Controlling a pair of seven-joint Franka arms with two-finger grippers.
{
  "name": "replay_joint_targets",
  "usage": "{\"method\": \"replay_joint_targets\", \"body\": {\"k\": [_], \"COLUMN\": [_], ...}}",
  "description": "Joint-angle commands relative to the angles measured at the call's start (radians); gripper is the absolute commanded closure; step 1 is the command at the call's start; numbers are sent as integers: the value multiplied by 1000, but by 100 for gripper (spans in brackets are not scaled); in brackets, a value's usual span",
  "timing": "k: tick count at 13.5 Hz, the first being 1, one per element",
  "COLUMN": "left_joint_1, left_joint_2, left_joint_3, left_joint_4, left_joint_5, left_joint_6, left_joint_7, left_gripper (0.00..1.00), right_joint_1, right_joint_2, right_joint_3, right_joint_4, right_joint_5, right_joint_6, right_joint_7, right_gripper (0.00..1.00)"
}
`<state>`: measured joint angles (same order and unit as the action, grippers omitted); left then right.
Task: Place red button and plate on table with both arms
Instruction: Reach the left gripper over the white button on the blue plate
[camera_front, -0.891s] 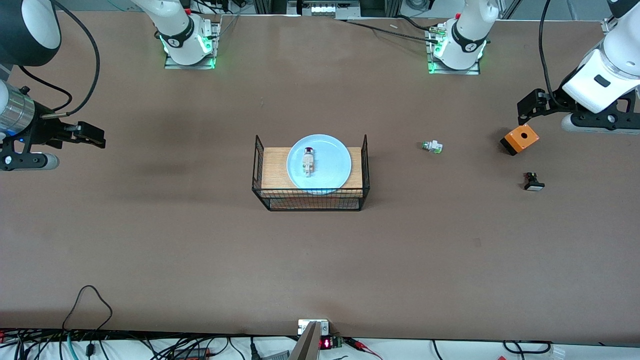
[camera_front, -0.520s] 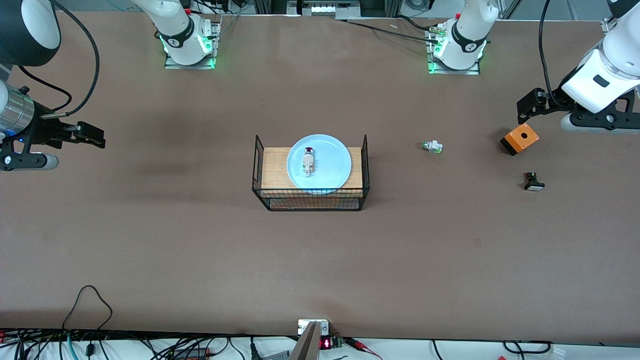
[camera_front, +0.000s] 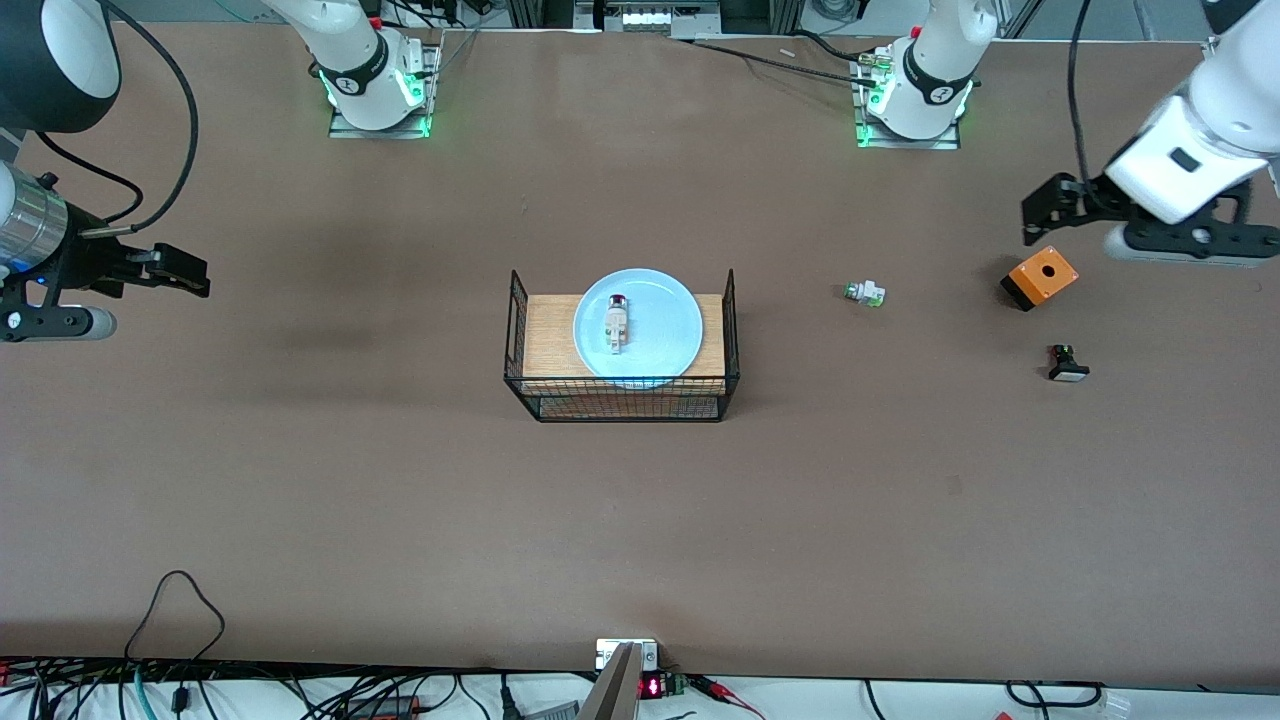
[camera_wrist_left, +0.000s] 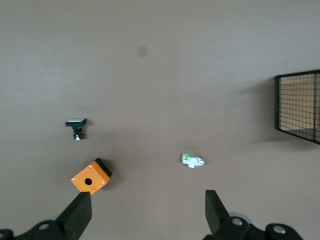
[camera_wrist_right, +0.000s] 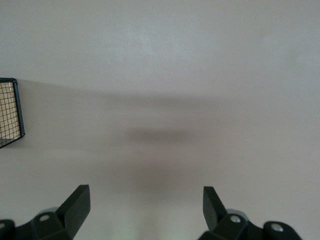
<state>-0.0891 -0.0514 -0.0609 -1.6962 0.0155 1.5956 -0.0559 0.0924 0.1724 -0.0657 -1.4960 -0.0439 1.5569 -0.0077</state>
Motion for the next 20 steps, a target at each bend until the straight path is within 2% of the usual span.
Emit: {"method": "replay_joint_targets", "body": {"k": [1, 4, 7, 9, 13, 17, 18, 20], "left_joint_1": [-17, -20, -21, -47, -158, -217, -245, -285], "left_joint_2": [13, 85, 209, 307, 424, 533, 551, 593], "left_joint_3": [-98, -221, -367, -437, -438, -428, -424, -424], "left_joint_4": [29, 125, 222, 286, 302, 306, 306, 306], "left_joint_5": [-8, -8, -8, -8, 1, 6, 20, 133], "left_joint_6": [-28, -42, -33, -17, 192, 386, 447, 507], "left_joint_7": [-18, -163, -459, -553, -709, -719, -739, -809], "left_gripper": [0, 0, 0, 0, 0, 0, 0, 0], "right_joint_1": [-8, -8, -10, -10, -10, -14, -16, -25], "right_joint_2": [4, 4, 4, 4, 4, 9, 9, 10], "right_joint_3": [6, 6, 6, 6, 4, 4, 4, 4], "right_joint_4": [16, 16, 16, 16, 14, 16, 16, 14], "right_joint_5": [-7, -7, -7, -7, -7, -5, -5, -5], "right_joint_6": [-1, -1, -1, -1, -1, -1, -1, -1], "right_joint_7": [0, 0, 0, 0, 0, 2, 2, 3], "right_gripper": [0, 0, 0, 0, 0, 0, 0, 0]}}
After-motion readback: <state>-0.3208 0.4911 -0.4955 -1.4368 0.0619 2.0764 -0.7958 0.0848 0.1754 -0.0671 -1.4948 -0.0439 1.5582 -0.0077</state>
